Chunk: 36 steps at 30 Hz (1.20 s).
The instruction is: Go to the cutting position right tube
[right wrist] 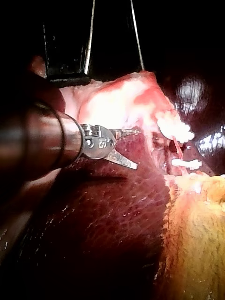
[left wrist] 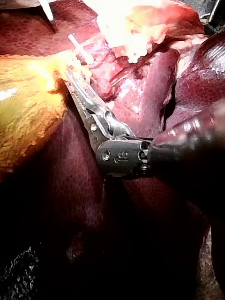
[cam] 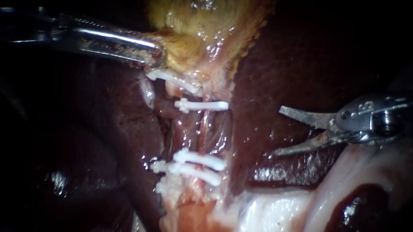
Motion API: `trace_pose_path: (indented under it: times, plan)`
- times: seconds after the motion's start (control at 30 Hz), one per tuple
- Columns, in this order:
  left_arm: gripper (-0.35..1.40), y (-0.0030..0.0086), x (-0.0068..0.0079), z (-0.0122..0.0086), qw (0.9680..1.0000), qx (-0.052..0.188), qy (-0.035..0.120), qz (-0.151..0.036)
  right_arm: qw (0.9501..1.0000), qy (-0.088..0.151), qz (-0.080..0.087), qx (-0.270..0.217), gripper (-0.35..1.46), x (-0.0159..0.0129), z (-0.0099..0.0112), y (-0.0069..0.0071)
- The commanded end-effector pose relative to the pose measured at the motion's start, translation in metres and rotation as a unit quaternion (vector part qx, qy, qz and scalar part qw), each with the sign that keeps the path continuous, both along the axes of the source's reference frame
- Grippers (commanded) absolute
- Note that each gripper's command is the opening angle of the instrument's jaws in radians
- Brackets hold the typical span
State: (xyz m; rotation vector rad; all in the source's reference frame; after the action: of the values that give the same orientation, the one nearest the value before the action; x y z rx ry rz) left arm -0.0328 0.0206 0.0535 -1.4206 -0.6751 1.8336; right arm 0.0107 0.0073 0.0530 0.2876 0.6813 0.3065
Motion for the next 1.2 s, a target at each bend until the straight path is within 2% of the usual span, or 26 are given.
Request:
trace_pose_path:
  times: [0.03,0.13,0.2,0.3,0.37,0.47,0.57,0.63,0.73,0.87,0.97,1.07,1.2]
  plan:
    - [-0.35,0.0006,0.0007,-0.0007,1.0,0.002,-0.004,0.004,1.0,0.0,0.0,0.0,1.43,0.0,0.0,0.0]
    - [-0.35,0.002,0.003,-0.0025,0.9999,0.01,0.003,-0.004,1.0,0.0,0.0,0.0,1.43,0.0,-0.0001,0.0001]
    - [-0.35,0.003,0.0047,-0.0039,0.9999,0.006,0.001,-0.014,1.0,0.0,-0.002,-0.001,1.43,0.0,-0.0001,0.0001]
    - [-0.35,0.0038,0.0064,-0.0053,0.9998,0.0,0.002,-0.021,1.0,0.001,-0.004,-0.002,1.43,0.0,-0.0003,0.0003]
    - [-0.35,0.0038,0.0069,-0.0058,0.9997,0.0,0.0,-0.023,1.0,0.0,-0.003,-0.001,1.43,0.0001,-0.0005,0.0006]
    - [-0.35,0.0035,0.0067,-0.0058,0.9997,-0.001,0.001,-0.025,1.0,0.001,-0.002,0.005,1.43,0.0006,-0.0011,0.0013]
    - [-0.35,0.0032,0.0062,-0.0055,0.9997,-0.002,0.003,-0.026,0.9995,0.01,-0.013,0.028,1.43,0.0019,-0.0015,0.0019]
    - [-0.35,0.0031,0.006,-0.0054,0.9996,-0.003,0.004,-0.028,0.9989,0.014,-0.02,0.04,1.43,0.003,-0.0015,0.002]
    - [-0.35,0.0031,0.006,-0.0054,0.9996,-0.003,0.004,-0.028,0.9974,0.016,-0.017,0.068,1.43,0.005,-0.0012,0.002]
    - [-0.35,0.0031,0.006,-0.0054,0.9996,-0.003,0.004,-0.028,0.9946,0.023,-0.018,0.1,1.42,0.0075,-0.0003,0.0017]
    - [-0.35,0.0031,0.006,-0.0054,0.9996,-0.003,0.004,-0.028,0.9919,0.049,-0.012,0.117,1.4,0.0093,0.0007,0.0013]
    - [-0.35,0.0031,0.006,-0.0054,0.9996,-0.003,0.004,-0.028,0.9872,0.073,-0.021,0.14,1.38,0.0112,0.002,0.0009]
    - [-0.35,0.0031,0.006,-0.0054,0.9996,-0.003,0.004,-0.028,0.9844,0.079,-0.027,0.155,1.35,0.0137,0.004,0.0005]
